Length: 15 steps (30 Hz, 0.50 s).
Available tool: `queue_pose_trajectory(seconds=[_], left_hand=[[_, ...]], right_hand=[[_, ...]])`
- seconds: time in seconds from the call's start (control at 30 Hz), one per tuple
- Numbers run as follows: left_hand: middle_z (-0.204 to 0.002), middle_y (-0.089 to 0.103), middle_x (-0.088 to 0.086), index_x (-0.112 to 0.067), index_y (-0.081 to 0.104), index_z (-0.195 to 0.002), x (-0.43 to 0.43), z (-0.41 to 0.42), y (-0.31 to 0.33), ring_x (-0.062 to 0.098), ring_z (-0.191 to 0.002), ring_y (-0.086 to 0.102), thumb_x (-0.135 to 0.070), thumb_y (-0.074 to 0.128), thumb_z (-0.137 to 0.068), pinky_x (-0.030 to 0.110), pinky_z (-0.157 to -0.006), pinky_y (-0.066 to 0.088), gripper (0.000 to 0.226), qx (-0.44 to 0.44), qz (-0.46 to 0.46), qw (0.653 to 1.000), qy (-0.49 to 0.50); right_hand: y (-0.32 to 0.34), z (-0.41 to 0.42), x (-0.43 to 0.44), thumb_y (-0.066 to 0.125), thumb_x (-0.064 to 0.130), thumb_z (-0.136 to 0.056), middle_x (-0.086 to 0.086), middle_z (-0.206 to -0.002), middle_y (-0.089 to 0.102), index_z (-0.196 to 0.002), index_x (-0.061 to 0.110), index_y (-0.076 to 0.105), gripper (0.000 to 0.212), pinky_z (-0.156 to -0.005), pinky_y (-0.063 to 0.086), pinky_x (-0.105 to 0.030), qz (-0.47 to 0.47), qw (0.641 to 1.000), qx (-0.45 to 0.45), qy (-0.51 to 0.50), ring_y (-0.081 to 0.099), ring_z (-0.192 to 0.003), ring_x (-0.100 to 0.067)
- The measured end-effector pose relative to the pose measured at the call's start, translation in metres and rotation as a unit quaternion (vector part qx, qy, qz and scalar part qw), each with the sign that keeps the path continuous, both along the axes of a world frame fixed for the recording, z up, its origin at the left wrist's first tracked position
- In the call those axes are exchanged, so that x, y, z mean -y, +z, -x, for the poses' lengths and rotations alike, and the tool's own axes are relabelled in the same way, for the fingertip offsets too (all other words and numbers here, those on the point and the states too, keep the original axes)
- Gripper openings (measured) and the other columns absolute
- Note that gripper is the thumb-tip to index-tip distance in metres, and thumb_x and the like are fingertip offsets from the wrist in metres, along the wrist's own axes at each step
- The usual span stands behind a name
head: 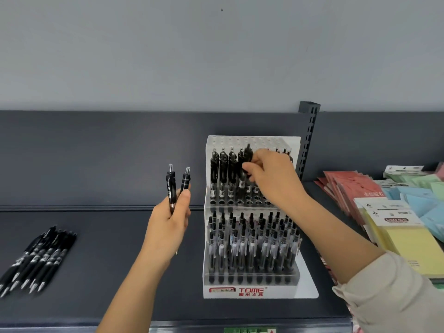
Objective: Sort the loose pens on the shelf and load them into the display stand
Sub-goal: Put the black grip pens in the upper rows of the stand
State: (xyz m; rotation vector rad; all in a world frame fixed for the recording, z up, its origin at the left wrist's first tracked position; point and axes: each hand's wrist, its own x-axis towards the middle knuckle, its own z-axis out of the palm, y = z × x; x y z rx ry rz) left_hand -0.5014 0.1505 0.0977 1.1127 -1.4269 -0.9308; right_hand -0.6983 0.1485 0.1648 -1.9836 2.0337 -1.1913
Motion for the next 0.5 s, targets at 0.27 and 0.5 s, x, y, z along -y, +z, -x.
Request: queue_pose_trajectory(seconds=[0.27, 0.5], left_hand=[[-0.072, 0.051, 0.000, -0.009, 0.056, -0.101, 0.001, 0.000, -0.002, 0.011, -0.062, 0.048, -0.029, 0.045, -0.097, 0.024, -0.065, 0.039, 0.022, 0.006, -0.001, 1.000, -0.009], [-0.073, 0.063, -0.008, -0.032, 0.064, -0.105, -0.004, 0.008, 0.006, -0.004, -0.063, 0.058, -0.018, 0.052, -0.094, 0.008, -0.062, 0.046, 0.021, -0.039, 0.031, 0.997, -0.056]], right_hand=[[-0.011, 0.000, 0.005, 0.056, 0.033, -0.092, -0.010, -0.073, 0.070, -0.080, 0.003, 0.068, 0.034, -0.077, 0.056, -0.038, -0.058, 0.998, -0.012, 0.007, 0.068, -0.067, -0.022], [-0.005, 0.002, -0.012, 0.060, 0.044, -0.087, 0.005, -0.068, 0.061, -0.079, 0.019, 0.061, 0.027, -0.071, 0.048, -0.027, -0.029, 1.000, 0.005, -0.011, 0.061, -0.067, -0.012]])
